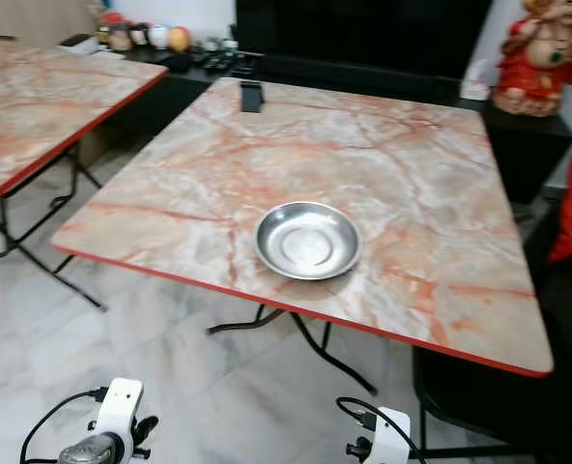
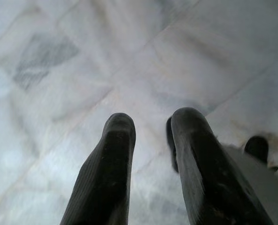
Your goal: Setting the table
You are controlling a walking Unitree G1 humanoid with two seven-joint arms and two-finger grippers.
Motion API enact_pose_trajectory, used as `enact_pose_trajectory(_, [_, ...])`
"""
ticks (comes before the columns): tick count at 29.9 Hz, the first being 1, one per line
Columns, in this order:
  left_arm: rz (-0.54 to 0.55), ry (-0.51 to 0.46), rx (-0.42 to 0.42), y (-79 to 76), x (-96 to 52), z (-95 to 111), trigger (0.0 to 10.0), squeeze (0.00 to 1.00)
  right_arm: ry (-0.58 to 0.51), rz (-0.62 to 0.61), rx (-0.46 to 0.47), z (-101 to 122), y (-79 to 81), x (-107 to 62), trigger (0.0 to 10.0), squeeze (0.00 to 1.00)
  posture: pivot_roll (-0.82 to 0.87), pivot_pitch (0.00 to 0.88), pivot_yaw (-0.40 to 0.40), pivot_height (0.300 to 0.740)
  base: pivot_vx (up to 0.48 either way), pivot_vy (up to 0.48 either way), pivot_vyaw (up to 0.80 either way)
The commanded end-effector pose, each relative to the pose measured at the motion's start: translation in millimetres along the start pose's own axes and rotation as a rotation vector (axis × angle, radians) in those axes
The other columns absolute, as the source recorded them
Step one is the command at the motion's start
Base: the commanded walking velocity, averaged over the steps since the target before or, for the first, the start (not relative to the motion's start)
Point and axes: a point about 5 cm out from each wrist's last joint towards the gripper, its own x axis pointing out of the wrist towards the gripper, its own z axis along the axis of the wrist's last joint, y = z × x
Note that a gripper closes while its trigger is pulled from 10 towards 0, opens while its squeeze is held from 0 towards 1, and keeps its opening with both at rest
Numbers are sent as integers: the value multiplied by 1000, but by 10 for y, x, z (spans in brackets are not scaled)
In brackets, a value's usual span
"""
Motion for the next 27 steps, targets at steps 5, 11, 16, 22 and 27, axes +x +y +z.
enact_pose_trajectory(5, [62, 18, -89, 98, -17, -48, 10000, 0, 19, -5, 33, -73, -31, -17, 10000, 0, 29, 0, -10, 727, 0, 0, 0])
enact_pose_trajectory(11, [75, 50, -90, 134, -45, -152, 10000, 0, 21, -5, 34, -84, -30, -20, 10000, 0, 42, 0, -12, 727, 0, 0, 0])
enact_pose_trajectory(16, [90, 60, -131, 115, -61, -232, 10000, 0, 18, -2, 30, -90, -34, -23, 10000, 0, 33, 0, -17, 727, 0, 0, 0])
enact_pose_trajectory(22, [87, 74, -128, 141, -75, -269, 10000, 0, 15, -10, 21, -88, -55, -25, 10000, 0, 34, 0, -20, 727, 0, 183, 0])
enact_pose_trajectory(27, [94, 81, -129, 220, -99, -296, 10000, 0, 18, -12, 14, -91, -59, -25, 10000, 0, 32, 0, -18, 727, 0, 364, 0])
